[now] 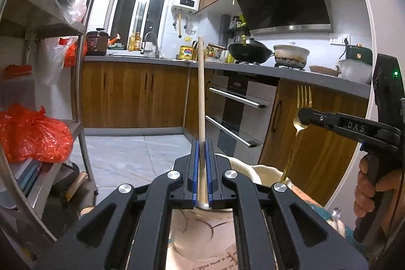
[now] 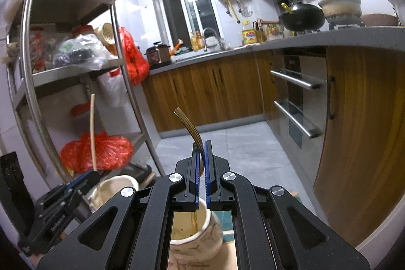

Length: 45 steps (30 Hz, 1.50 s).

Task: Organize utensils
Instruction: 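Drop the chopstick into the tall holder while the right tool drops the spoon into the small holder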

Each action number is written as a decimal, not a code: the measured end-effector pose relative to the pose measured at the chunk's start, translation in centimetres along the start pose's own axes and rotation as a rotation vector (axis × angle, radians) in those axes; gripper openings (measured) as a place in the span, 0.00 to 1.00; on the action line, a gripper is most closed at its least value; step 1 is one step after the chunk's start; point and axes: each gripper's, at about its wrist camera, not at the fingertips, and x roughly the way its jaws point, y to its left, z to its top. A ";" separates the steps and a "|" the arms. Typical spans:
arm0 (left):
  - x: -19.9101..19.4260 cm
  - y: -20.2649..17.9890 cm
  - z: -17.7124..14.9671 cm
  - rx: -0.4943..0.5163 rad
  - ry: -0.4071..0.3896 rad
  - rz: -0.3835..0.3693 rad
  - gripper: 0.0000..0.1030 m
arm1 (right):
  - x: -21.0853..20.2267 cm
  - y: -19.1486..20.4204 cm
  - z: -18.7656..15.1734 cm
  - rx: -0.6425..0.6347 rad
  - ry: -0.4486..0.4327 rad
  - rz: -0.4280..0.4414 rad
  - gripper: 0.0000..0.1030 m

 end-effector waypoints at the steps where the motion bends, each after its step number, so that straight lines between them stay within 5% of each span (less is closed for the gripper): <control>1: 0.1 0.0 -0.1 0.001 0.005 0.002 0.05 | 0.1 -0.1 -0.1 0.000 0.002 -0.002 0.04; 19: -1.3 1.5 -0.7 -0.033 0.070 0.052 0.07 | 1.0 -1.5 -0.6 0.036 0.033 -0.026 0.04; 23: -1.7 1.7 -0.8 -0.039 0.071 0.057 0.23 | 1.2 -1.8 -0.7 0.045 0.041 -0.042 0.06; 30: -2.3 1.4 -0.6 -0.031 0.069 0.052 0.23 | 1.1 -2.1 -0.8 0.055 0.039 -0.055 0.09; 35: -2.8 0.9 -0.5 -0.002 0.080 0.053 0.32 | 0.3 -2.1 -0.5 0.061 0.024 -0.047 0.37; 39: -3.7 0.2 -0.2 0.021 0.078 0.057 0.53 | -1.4 -2.0 -0.4 0.058 -0.003 -0.036 0.76; 45: -5.7 -0.6 0.1 0.040 0.056 0.094 0.93 | -4.3 -1.4 -1.2 0.004 -0.014 -0.003 0.94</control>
